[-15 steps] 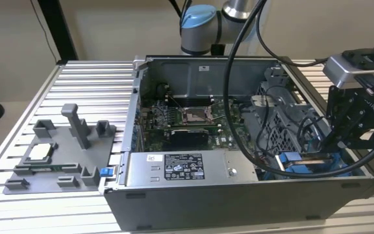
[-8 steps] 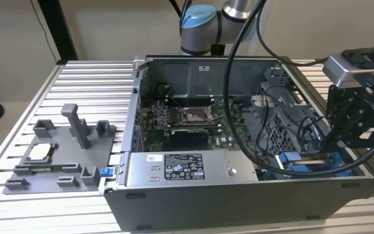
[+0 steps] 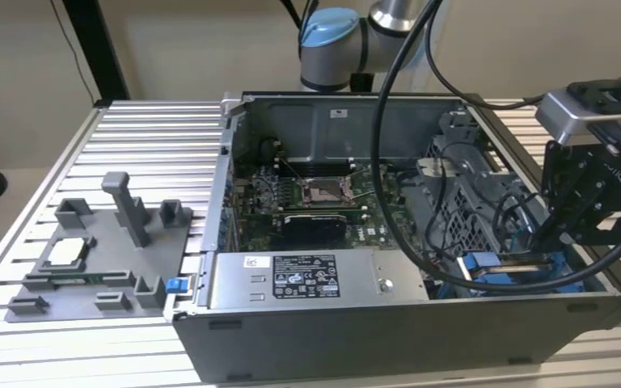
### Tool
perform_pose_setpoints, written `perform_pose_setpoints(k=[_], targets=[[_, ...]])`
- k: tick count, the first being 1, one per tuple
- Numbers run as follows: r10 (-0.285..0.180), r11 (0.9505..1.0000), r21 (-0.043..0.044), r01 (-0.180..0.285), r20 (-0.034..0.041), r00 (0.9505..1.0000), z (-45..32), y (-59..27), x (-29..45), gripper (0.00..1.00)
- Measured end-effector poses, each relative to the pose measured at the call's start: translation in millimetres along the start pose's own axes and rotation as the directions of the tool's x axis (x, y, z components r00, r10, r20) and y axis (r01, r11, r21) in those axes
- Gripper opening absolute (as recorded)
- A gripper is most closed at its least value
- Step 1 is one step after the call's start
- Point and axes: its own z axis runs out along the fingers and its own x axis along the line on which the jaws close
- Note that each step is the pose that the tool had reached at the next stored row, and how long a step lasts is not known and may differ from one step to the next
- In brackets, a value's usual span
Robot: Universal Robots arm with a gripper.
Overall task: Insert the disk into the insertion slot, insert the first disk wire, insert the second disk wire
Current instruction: 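Insert the first disk wire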
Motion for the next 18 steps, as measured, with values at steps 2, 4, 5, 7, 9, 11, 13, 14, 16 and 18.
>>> perform_pose_setpoints(k=[2, 4, 5, 7, 9, 11, 13, 14, 16, 18], targets=[[0.0, 1.0, 0.0, 0.0, 0.0001, 1.0, 0.1, 0.0, -0.4, 0.0], [0.0, 1.0, 0.0, 0.0, -0.0001, 1.0, 0.2, 0.0, -0.6, 0.0], [0.0, 1.0, 0.0, 0.0, -0.0002, 1.0, 0.4, -0.1, -0.6, 0.0], [0.0, 1.0, 0.0001, 0.0, -0.0025, 1.0, 1.8, 0.0, -0.6, 0.0], [0.0, 1.0, 0.0003, 0.0, -0.0076, 1.0, 4.1, 0.0, -0.9, 0.0], [0.0, 1.0, 0.0002, 0.0, -0.0086, 1.0, 6.0, 0.6, -2.7, 0.0], [0.0, 1.0, 0.0012, 0.0, -0.0086, 1.0, 7.2, 1.0, -5.4, 0.0], [-0.001, 1.0, 0.0023, 0.001, -0.0085, 1.0, 7.6, 1.1, -6.1, 0.0], [-0.001, 1.0, 0.0078, 0.001, -0.0081, 1.0, 8.8, 1.1, -6.8, 0.0], [-0.002, 0.9999, 0.0135, 0.002, -0.0083, 1.0, 9.8, 1.2, -6.8, 0.0]])
